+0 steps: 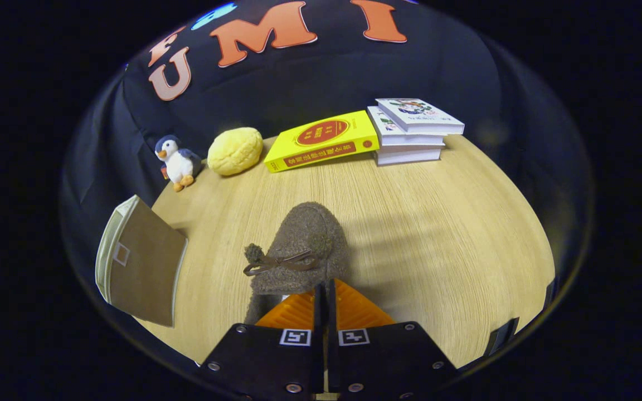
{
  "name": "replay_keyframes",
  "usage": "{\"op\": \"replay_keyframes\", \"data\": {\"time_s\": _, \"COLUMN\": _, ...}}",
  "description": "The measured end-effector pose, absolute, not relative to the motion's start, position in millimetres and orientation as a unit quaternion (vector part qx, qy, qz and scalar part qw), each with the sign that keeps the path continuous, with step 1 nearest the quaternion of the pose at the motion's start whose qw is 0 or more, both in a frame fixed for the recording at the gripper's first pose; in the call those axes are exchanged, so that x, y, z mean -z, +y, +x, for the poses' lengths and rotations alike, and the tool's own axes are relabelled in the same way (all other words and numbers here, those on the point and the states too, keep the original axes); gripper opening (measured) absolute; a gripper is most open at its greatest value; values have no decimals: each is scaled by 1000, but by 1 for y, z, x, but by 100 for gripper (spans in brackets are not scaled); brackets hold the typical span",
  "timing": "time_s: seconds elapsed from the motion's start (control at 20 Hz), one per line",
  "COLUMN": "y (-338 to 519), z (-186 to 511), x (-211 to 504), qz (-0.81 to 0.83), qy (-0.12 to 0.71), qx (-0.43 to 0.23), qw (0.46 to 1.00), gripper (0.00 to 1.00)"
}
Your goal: Open the storage box then place both shoes into the box .Put the left shoe in first, then the right shoe, with the right side of both shoes facing outward in a uniform manner.
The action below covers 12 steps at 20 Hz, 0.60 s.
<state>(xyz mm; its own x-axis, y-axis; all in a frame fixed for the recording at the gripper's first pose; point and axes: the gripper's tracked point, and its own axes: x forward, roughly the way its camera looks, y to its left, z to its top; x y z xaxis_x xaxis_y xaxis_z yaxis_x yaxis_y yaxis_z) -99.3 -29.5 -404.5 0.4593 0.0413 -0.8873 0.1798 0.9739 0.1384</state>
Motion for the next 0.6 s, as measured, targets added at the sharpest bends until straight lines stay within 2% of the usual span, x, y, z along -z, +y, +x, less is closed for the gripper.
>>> {"op": "replay_keyframes", "data": {"time_s": 0.35, "y": 34, "z": -65, "x": 335, "qz": 109, "qy": 479, "qx": 27, "qw": 871, "gripper": 4}}
{"op": "replay_keyframes", "data": {"time_s": 0.6, "y": 98, "z": -53, "x": 306, "qz": 105, "qy": 482, "qx": -6, "qw": 870, "gripper": 3}}
